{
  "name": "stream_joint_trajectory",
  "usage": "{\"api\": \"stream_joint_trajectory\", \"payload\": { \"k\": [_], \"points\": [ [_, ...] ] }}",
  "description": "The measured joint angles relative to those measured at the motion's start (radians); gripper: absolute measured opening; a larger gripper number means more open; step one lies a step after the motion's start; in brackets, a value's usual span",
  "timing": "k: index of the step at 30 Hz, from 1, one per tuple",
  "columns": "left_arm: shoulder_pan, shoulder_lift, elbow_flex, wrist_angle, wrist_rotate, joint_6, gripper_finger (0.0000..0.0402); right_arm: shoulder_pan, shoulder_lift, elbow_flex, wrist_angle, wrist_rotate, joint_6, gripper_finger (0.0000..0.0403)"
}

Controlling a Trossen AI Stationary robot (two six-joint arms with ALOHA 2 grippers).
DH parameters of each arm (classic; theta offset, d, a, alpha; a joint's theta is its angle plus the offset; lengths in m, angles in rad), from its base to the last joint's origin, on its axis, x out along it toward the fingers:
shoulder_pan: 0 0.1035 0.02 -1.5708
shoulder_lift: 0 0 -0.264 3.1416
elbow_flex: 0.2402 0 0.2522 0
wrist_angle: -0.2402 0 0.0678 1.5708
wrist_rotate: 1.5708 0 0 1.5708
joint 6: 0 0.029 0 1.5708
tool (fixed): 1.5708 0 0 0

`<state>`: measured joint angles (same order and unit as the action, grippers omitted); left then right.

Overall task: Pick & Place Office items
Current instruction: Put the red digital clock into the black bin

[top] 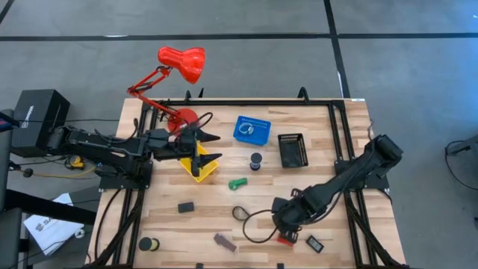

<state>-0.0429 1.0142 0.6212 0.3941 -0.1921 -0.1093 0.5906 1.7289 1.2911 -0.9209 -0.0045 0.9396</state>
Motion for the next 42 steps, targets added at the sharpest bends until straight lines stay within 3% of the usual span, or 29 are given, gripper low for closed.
{"api": "stream_joint_trajectory", "payload": {
  "k": [6,13,20,29,42],
  "points": [
    [0.0,0.0,0.0,0.035,0.001,0.0,0.0297,-0.03,0.062,0.0,0.024,-0.073,-0.038,0.0143],
    [0.0,0.0,0.0,0.054,0.001,0.0,0.0297,-0.02,0.094,0.002,0.099,-0.138,-0.056,0.0179],
    [0.0,0.0,0.0,0.057,0.005,0.0,0.0297,-0.006,0.092,0.002,0.157,-0.128,-0.072,0.0206],
    [0.0,0.0,0.0,0.057,0.004,0.0,0.0297,-0.053,0.092,0.002,0.177,-0.128,-0.076,0.0201],
    [0.0,0.0,0.0,0.057,0.003,0.0,0.0297,0.048,0.092,0.002,0.294,-0.119,0.048,0.0228]
  ]
}}
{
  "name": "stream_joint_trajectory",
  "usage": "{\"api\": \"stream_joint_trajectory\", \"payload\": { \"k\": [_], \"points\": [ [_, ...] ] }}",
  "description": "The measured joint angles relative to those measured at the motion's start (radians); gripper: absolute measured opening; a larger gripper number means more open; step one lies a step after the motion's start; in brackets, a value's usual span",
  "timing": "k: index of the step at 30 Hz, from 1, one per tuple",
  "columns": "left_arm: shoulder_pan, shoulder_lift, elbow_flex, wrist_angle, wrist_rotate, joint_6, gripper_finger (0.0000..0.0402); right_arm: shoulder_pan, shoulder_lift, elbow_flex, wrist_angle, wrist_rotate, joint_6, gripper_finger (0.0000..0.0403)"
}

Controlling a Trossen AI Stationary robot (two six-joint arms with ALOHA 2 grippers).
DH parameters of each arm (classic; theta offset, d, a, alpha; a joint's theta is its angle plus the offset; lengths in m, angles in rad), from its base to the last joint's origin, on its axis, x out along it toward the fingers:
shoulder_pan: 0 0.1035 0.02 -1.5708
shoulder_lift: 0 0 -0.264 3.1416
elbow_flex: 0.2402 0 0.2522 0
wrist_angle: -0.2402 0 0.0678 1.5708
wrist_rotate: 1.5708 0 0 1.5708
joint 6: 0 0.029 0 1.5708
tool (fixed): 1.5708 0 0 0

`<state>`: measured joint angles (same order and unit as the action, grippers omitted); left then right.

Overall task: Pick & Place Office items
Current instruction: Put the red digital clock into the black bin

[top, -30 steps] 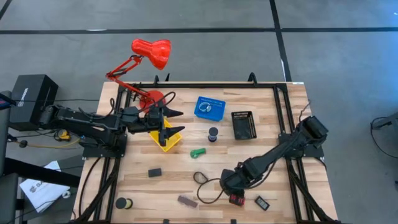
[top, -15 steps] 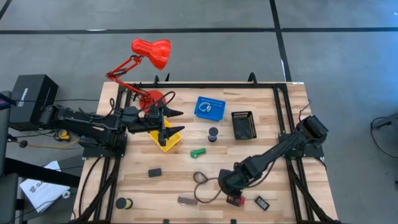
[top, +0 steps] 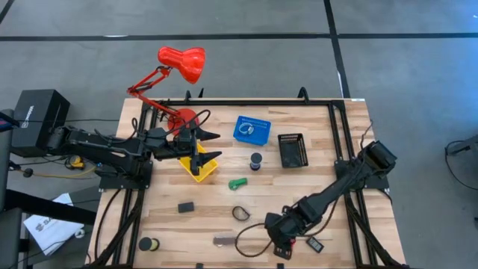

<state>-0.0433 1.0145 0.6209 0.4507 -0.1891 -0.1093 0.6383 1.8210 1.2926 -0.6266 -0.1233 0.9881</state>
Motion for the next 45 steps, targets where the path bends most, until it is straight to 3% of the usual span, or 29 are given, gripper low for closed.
{"api": "stream_joint_trajectory", "payload": {
  "k": [12,23,30,45],
  "points": [
    [0.0,0.0,0.0,-0.001,-0.003,-0.003,0.0297,0.079,0.0,0.0,-0.046,0.151,0.042,0.0223],
    [0.0,0.0,0.0,-0.001,0.0,-0.003,0.0297,0.081,0.03,-0.004,-0.04,0.174,0.056,0.0223],
    [0.0,0.0,0.0,-0.001,0.002,-0.003,0.0297,0.081,0.101,-0.005,-0.056,0.148,0.052,0.0223],
    [0.0,0.0,0.0,0.002,0.001,-0.003,0.0297,0.066,0.127,-0.002,-0.057,0.125,0.063,0.0226]
  ]
}}
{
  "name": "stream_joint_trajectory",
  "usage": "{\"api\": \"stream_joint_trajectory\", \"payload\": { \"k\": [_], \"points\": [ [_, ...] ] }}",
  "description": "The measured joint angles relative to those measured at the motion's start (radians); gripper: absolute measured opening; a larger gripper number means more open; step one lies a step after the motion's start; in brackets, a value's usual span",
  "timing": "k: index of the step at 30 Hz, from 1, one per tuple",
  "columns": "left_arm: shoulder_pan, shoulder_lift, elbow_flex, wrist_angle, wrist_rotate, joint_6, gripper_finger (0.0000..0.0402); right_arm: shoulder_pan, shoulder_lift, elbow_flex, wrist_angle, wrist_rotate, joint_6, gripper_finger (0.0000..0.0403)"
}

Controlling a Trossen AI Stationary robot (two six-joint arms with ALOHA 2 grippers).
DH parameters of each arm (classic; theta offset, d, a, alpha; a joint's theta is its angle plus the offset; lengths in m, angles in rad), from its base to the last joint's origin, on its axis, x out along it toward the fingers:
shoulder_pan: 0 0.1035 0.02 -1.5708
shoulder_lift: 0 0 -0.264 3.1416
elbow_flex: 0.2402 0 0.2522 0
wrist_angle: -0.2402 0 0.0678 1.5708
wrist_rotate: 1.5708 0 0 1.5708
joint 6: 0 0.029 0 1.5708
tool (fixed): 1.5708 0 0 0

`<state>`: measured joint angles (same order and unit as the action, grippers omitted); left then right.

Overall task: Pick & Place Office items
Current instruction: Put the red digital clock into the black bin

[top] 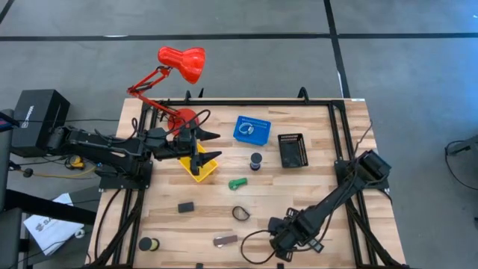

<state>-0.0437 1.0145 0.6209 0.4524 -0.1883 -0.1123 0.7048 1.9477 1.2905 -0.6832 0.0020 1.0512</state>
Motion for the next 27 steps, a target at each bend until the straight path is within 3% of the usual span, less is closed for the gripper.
{"api": "stream_joint_trajectory", "payload": {
  "k": [10,17,27],
  "points": [
    [0.0,0.0,0.0,0.001,-0.004,0.0,0.0297,-0.008,0.046,0.003,-0.005,-0.003,0.011,0.0227],
    [0.0,0.0,0.0,0.001,-0.004,0.001,0.0297,-0.002,0.062,0.003,-0.013,0.008,-0.102,0.0224],
    [0.0,0.0,0.0,0.005,-0.002,0.003,0.0297,-0.018,0.058,0.001,-0.025,-0.003,-0.153,0.0171]
  ]
}}
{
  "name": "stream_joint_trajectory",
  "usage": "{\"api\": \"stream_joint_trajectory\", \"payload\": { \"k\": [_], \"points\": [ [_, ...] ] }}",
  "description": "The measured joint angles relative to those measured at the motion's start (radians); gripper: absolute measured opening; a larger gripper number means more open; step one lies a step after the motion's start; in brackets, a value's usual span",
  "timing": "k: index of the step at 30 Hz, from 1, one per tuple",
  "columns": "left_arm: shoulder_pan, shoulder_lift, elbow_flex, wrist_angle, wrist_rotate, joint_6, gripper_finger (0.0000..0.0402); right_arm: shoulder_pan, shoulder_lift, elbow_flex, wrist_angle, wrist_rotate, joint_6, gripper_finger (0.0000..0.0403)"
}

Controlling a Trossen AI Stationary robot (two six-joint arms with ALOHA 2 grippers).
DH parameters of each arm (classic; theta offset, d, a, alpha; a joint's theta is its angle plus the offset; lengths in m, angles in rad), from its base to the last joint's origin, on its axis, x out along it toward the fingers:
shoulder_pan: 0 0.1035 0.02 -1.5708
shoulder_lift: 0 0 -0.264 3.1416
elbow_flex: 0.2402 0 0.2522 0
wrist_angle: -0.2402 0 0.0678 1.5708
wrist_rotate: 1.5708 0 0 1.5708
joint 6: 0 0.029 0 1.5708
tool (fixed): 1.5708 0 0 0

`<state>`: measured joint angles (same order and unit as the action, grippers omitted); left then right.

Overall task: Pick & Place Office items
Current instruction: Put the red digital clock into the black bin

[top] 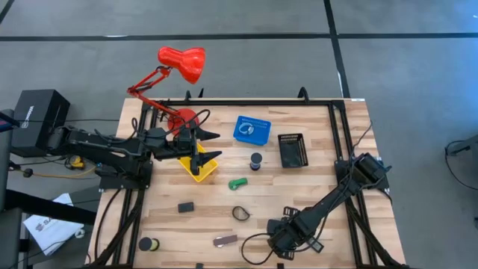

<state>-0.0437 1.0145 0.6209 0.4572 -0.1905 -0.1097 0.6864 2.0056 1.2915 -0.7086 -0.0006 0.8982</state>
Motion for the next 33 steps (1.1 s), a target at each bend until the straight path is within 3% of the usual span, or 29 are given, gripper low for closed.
{"api": "stream_joint_trajectory", "payload": {
  "k": [11,18,27,33],
  "points": [
    [0.0,0.0,0.0,0.001,0.003,0.0,0.0297,-0.039,-0.021,-0.003,-0.04,-0.008,0.004,0.0158],
    [0.0,0.0,0.0,0.009,0.003,0.0,0.0297,-0.072,-0.144,-0.005,-0.17,0.1,-0.016,0.0152],
    [0.0,0.0,0.0,0.017,0.002,0.0,0.0297,-0.176,-0.344,-0.005,-0.497,0.334,-0.045,0.0153],
    [0.0,0.0,0.0,0.017,-0.002,0.0,0.0297,-0.301,-0.432,-0.009,-0.608,0.573,-0.142,0.016]
  ]
}}
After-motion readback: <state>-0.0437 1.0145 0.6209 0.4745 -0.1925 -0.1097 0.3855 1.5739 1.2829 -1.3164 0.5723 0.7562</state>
